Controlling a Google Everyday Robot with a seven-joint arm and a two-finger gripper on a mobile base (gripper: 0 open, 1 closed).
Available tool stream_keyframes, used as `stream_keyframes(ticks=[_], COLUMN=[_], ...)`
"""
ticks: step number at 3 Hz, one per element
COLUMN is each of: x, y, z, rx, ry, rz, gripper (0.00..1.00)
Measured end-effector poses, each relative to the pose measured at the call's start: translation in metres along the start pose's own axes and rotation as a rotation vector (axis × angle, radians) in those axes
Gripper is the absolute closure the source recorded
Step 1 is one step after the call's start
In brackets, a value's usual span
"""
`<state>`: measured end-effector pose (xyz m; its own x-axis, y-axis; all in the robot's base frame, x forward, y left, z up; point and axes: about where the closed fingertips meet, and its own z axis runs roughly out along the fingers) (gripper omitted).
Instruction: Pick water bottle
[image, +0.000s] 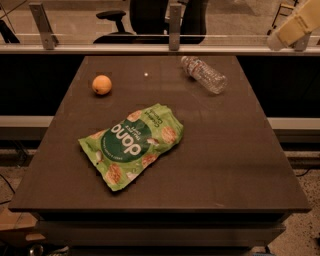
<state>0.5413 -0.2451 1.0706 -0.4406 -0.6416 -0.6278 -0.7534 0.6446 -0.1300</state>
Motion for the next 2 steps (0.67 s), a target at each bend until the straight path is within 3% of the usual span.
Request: stream_keyframes(ticks=[1, 2], x=[-0.024, -0.043], y=[-0.008, -0.015], z=[0.019, 0.037], rx=[-0.018, 0.006], ry=[-0.027, -0.002], rz=[0.063, 0.19], gripper=[0.0, 0.0])
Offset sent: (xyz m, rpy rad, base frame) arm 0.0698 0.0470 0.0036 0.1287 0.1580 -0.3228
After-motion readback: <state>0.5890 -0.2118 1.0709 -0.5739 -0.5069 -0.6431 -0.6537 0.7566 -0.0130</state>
